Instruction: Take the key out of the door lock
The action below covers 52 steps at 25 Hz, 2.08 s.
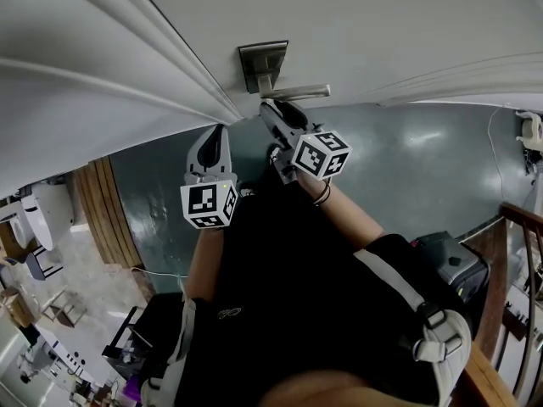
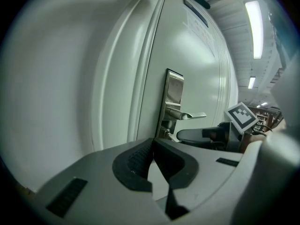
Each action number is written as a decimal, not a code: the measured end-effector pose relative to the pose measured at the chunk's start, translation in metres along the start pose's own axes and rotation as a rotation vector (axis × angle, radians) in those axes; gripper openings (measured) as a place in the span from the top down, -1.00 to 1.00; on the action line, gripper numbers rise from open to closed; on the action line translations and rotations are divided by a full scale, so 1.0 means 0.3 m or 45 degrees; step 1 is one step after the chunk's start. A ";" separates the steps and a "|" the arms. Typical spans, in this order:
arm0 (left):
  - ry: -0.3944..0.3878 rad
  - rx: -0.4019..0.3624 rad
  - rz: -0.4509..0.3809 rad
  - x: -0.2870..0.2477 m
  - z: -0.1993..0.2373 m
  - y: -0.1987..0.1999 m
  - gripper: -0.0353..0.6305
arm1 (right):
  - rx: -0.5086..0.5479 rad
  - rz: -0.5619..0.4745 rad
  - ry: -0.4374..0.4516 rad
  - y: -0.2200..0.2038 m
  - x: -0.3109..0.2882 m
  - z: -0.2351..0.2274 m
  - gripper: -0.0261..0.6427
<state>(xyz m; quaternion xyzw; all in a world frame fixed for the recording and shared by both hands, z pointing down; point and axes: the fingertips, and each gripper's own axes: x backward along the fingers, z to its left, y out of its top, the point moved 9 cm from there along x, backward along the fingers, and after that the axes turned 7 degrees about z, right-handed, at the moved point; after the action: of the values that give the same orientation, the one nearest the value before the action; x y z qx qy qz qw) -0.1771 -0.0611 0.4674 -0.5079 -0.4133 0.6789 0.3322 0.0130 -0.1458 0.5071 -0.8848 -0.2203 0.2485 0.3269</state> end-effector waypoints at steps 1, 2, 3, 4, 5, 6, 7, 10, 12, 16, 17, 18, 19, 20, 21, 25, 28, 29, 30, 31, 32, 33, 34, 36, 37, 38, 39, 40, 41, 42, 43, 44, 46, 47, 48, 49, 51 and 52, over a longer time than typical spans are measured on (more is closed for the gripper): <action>0.004 0.001 0.003 -0.003 0.003 0.001 0.82 | -0.015 0.000 0.007 0.002 -0.009 -0.002 0.35; 0.008 0.002 0.006 -0.005 0.005 0.002 0.82 | -0.039 0.000 0.017 0.003 -0.018 -0.005 0.35; 0.012 0.003 0.010 -0.007 0.007 0.003 0.82 | -0.074 -0.001 0.030 0.002 -0.027 -0.009 0.35; 0.016 0.003 0.013 -0.009 0.008 0.004 0.82 | -0.122 -0.004 0.045 0.000 -0.036 -0.015 0.35; 0.019 0.003 0.015 -0.012 0.009 0.005 0.82 | -0.175 -0.009 0.061 -0.001 -0.045 -0.023 0.35; 0.021 0.002 0.015 -0.014 0.010 0.007 0.82 | -0.230 -0.016 0.075 -0.004 -0.053 -0.033 0.35; 0.023 0.002 0.015 -0.017 0.011 0.009 0.82 | -0.283 -0.025 0.087 -0.006 -0.060 -0.043 0.35; 0.029 0.003 0.016 -0.020 0.019 0.014 0.82 | -0.432 -0.062 0.124 -0.013 -0.081 -0.063 0.35; 0.032 0.008 0.018 -0.021 0.027 0.013 0.82 | -0.495 -0.088 0.144 -0.014 -0.094 -0.063 0.36; 0.037 0.012 0.021 -0.025 0.030 0.012 0.82 | -0.519 -0.112 0.159 -0.010 -0.110 -0.066 0.42; 0.038 0.010 0.020 -0.025 0.026 0.014 0.82 | -0.528 -0.119 0.163 -0.006 -0.111 -0.067 0.43; 0.039 0.007 0.020 -0.026 0.024 0.017 0.82 | -0.538 -0.128 0.167 -0.003 -0.111 -0.069 0.44; 0.039 0.004 0.020 -0.027 0.023 0.019 0.82 | -0.548 -0.137 0.170 0.000 -0.112 -0.069 0.44; 0.039 0.001 0.019 -0.028 0.024 0.021 0.82 | -0.559 -0.145 0.171 0.001 -0.113 -0.069 0.46; 0.039 0.000 0.018 -0.028 0.025 0.023 0.82 | -0.571 -0.153 0.173 0.000 -0.114 -0.069 0.46; 0.036 0.004 0.015 -0.029 0.029 0.029 0.82 | -0.642 -0.183 0.205 -0.005 -0.115 -0.070 0.50; 0.031 0.006 0.012 -0.033 0.028 0.030 0.82 | -0.685 -0.180 0.194 -0.008 -0.109 -0.075 0.59; 0.030 0.006 0.011 -0.032 0.028 0.031 0.82 | -0.695 -0.183 0.196 -0.007 -0.109 -0.073 0.67; 0.029 0.006 0.011 -0.032 0.029 0.031 0.82 | -0.713 -0.192 0.206 -0.006 -0.111 -0.069 0.73; 0.028 0.007 0.011 -0.032 0.030 0.030 0.82 | -0.731 -0.203 0.214 -0.007 -0.114 -0.065 0.74; 0.027 0.007 0.010 -0.032 0.031 0.030 0.82 | -0.743 -0.211 0.214 -0.010 -0.114 -0.066 0.74; 0.027 0.007 0.009 -0.032 0.031 0.028 0.82 | -0.749 -0.216 0.210 -0.013 -0.114 -0.068 0.75; 0.027 0.008 0.008 -0.031 0.031 0.027 0.82 | -0.753 -0.220 0.208 -0.015 -0.113 -0.071 0.76; 0.028 0.011 0.005 -0.026 0.032 0.024 0.82 | -0.750 -0.226 0.200 -0.018 -0.110 -0.072 0.78; 0.030 0.013 0.003 -0.023 0.033 0.022 0.82 | -0.742 -0.225 0.195 -0.018 -0.108 -0.072 0.82; 0.032 0.016 0.002 -0.020 0.034 0.020 0.82 | -0.737 -0.224 0.190 -0.018 -0.107 -0.072 0.82; 0.033 0.018 0.002 -0.018 0.035 0.018 0.82 | -0.742 -0.224 0.190 -0.018 -0.107 -0.072 0.82; 0.033 0.020 0.002 -0.016 0.035 0.017 0.82 | -0.754 -0.226 0.193 -0.019 -0.109 -0.070 0.82; 0.032 0.020 0.002 -0.014 0.035 0.015 0.82 | -0.768 -0.231 0.197 -0.019 -0.110 -0.068 0.82; 0.030 0.021 0.002 -0.011 0.034 0.015 0.82 | -0.776 -0.235 0.198 -0.019 -0.110 -0.066 0.83; 0.029 0.020 0.001 -0.009 0.034 0.014 0.82 | -0.782 -0.238 0.194 -0.019 -0.109 -0.065 0.83; 0.027 0.020 0.000 -0.007 0.034 0.014 0.82 | -0.787 -0.242 0.191 -0.020 -0.108 -0.064 0.83; 0.026 0.019 -0.001 -0.003 0.035 0.011 0.82 | -0.800 -0.253 0.185 -0.024 -0.108 -0.063 0.83; 0.026 0.019 0.000 -0.003 0.036 0.009 0.82 | -0.811 -0.259 0.181 -0.027 -0.108 -0.062 0.83; 0.025 0.019 0.000 -0.003 0.037 0.008 0.82 | -0.822 -0.263 0.174 -0.031 -0.108 -0.060 0.83; 0.023 0.019 0.001 -0.004 0.037 0.007 0.82 | -0.830 -0.264 0.167 -0.032 -0.108 -0.060 0.83; 0.016 0.016 0.000 -0.006 0.035 0.010 0.82 | -0.831 -0.259 0.166 -0.031 -0.106 -0.061 0.83; 0.013 0.014 -0.002 -0.006 0.034 0.012 0.82 | -0.834 -0.259 0.176 -0.030 -0.106 -0.061 0.83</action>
<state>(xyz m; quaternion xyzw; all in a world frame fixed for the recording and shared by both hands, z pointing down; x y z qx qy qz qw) -0.1865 -0.0664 0.4664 -0.5092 -0.4083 0.6783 0.3376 -0.0032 -0.1655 0.5348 -0.9309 -0.3528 0.0703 0.0628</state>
